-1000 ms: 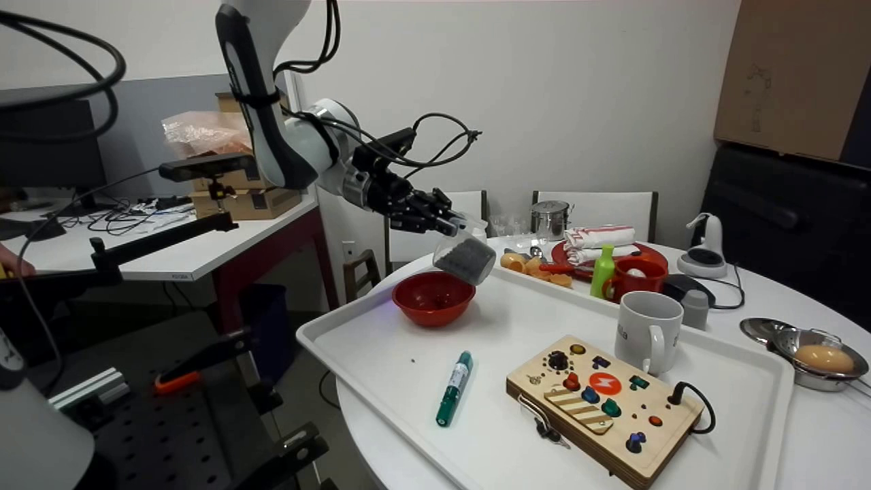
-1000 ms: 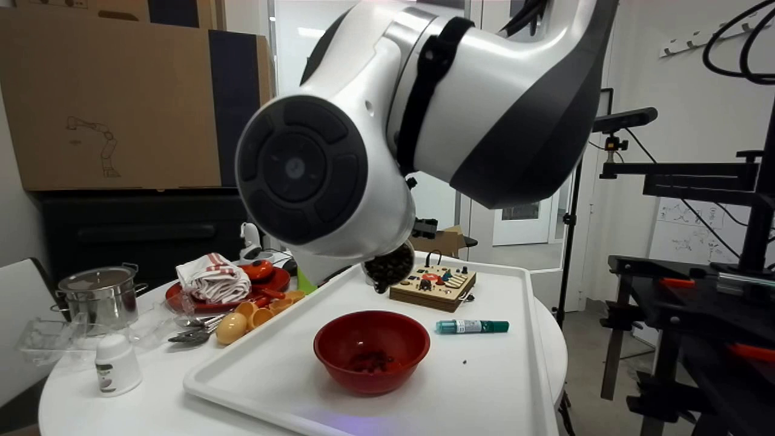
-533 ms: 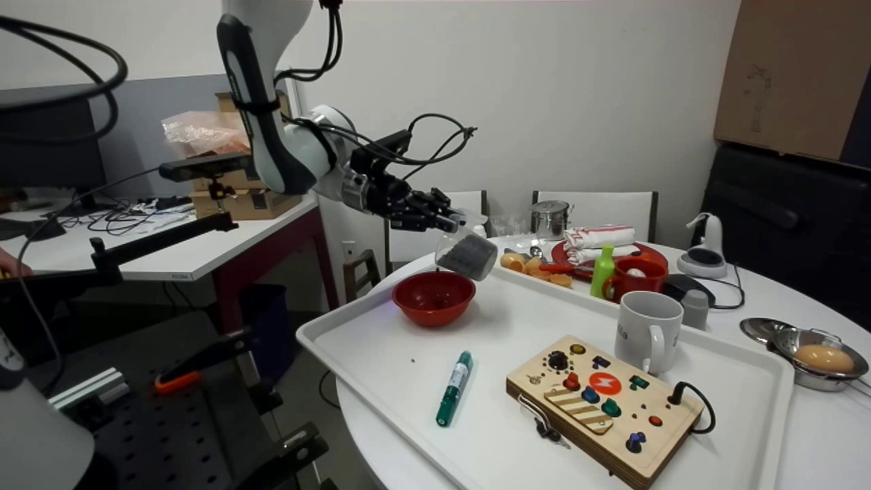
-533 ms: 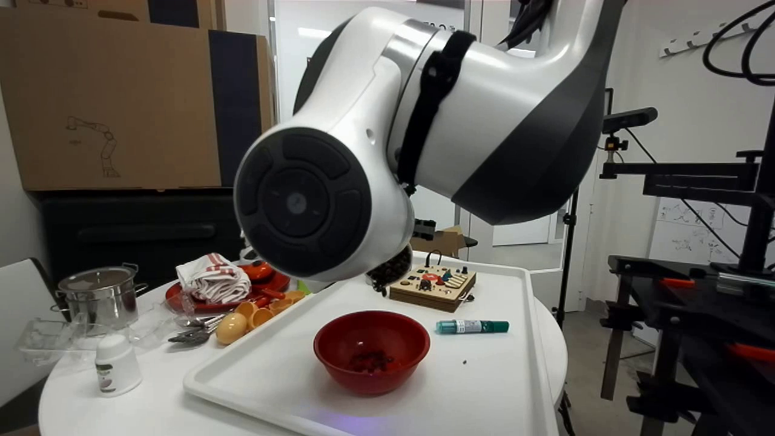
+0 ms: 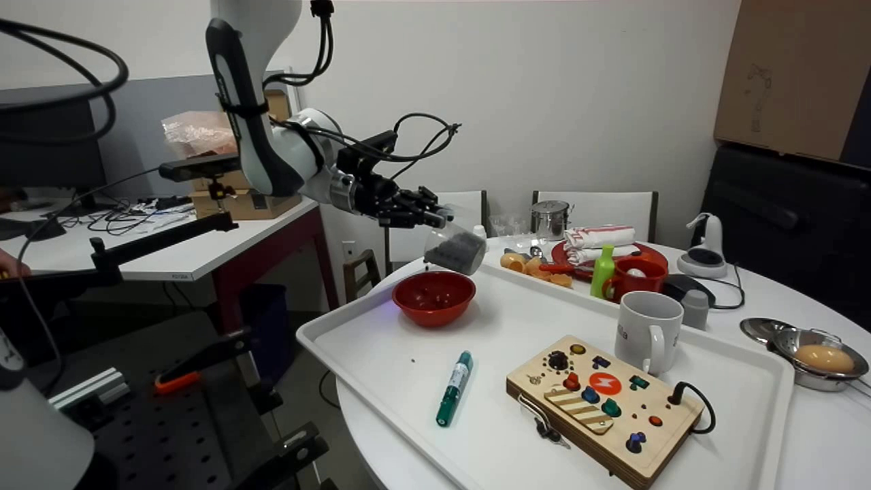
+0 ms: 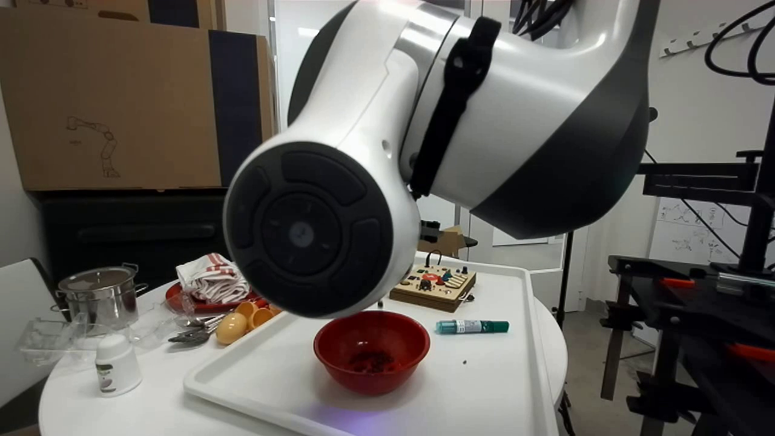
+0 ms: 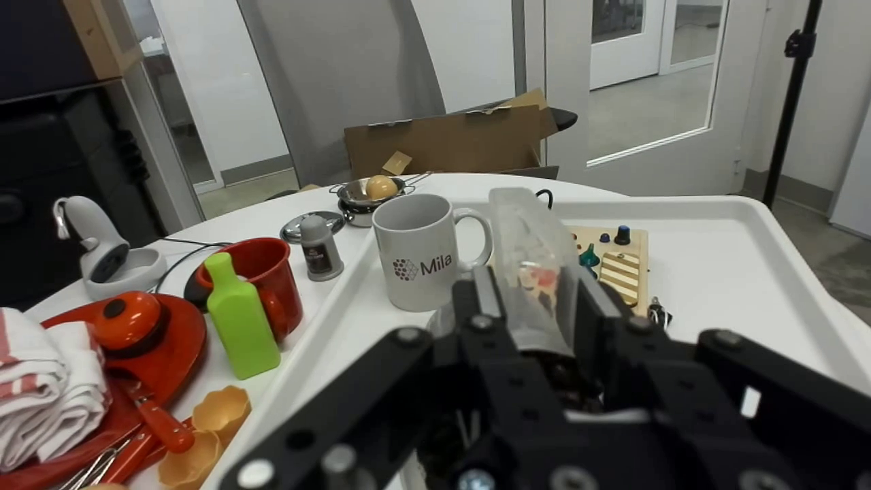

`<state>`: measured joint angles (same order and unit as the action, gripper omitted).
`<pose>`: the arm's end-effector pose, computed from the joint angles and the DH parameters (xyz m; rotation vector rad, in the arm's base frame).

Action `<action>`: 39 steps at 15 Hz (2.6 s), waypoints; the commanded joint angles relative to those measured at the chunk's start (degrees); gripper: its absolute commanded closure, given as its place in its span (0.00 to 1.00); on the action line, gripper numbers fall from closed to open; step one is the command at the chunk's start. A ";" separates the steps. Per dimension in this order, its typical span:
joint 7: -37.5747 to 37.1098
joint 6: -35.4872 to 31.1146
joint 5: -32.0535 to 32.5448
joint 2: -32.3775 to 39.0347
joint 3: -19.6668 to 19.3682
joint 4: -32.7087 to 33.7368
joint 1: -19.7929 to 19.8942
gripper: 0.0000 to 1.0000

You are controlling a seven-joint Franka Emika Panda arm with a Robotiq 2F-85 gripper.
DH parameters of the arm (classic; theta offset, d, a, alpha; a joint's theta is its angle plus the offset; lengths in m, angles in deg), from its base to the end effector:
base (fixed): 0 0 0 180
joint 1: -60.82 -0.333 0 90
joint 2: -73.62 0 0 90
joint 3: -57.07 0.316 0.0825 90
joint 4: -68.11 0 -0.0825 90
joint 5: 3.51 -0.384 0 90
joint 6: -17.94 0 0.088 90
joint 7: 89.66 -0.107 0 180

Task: Empty the jug into the red bowl

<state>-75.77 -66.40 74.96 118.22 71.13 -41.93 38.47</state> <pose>0.4915 0.2245 0.1010 1.1599 1.3793 -0.7735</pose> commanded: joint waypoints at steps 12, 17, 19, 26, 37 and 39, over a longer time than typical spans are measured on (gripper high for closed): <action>-4.05 1.83 1.52 5.42 -0.39 3.57 0.17 0.93; -5.01 1.46 2.09 7.24 -0.61 5.72 0.23 0.93; -5.45 1.51 2.37 7.89 -0.77 6.50 0.11 0.93; -7.13 3.06 5.77 9.51 -1.92 7.68 -0.78 0.93; -6.49 3.74 5.46 8.91 -0.43 6.87 -0.71 0.93; -6.57 3.65 4.82 8.63 -0.03 6.43 -0.44 0.93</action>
<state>-82.17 -64.25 80.27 126.79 70.48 -35.30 38.05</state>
